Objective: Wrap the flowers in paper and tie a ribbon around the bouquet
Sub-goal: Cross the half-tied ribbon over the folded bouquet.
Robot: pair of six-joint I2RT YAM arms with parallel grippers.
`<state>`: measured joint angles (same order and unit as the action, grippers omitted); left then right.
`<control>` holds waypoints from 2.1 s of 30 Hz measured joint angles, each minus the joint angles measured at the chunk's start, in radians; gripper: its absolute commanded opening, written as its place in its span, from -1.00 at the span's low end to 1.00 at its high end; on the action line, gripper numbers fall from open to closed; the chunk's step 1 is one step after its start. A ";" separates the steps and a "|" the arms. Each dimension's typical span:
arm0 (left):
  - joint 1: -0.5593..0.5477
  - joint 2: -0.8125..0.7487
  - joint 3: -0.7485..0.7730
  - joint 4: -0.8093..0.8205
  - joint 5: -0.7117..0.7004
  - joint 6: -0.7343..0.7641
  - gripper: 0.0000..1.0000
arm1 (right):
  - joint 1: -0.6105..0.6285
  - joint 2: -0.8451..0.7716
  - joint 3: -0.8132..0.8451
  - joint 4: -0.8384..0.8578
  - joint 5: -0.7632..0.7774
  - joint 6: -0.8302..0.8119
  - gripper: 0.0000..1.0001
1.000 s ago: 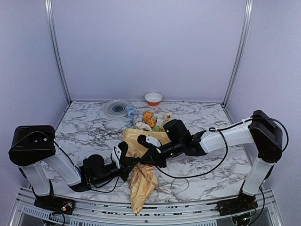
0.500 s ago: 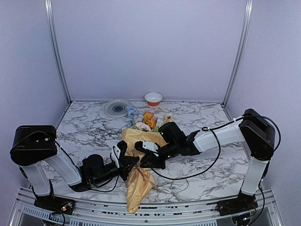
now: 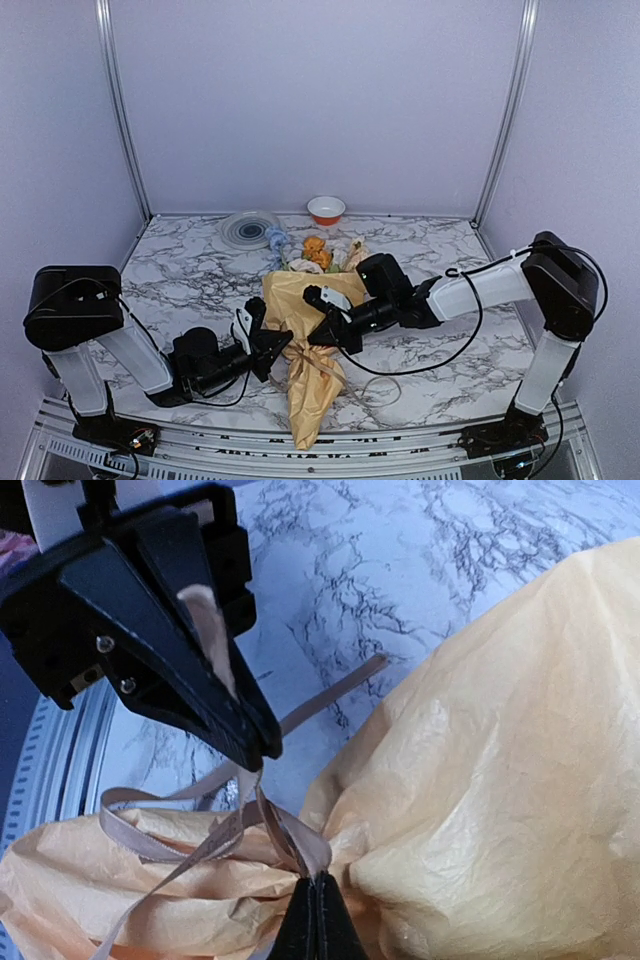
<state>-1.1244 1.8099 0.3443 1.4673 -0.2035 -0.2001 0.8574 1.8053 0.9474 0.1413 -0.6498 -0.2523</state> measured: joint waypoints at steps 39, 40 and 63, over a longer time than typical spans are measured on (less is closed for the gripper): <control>0.082 -0.113 0.014 -0.286 -0.121 -0.180 0.34 | -0.071 -0.071 -0.198 0.250 -0.076 0.219 -1.00; 0.082 -0.122 -0.003 -0.265 -0.123 -0.174 0.23 | -0.072 -0.071 -0.198 0.248 -0.076 0.219 -1.00; -0.002 -0.115 0.409 -0.985 0.414 0.589 -0.41 | -0.072 -0.068 -0.190 0.231 -0.079 0.218 -1.00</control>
<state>-1.1259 1.6951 0.7532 0.4828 0.2104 0.3889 0.7849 1.7370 0.7570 0.3725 -0.7284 -0.0341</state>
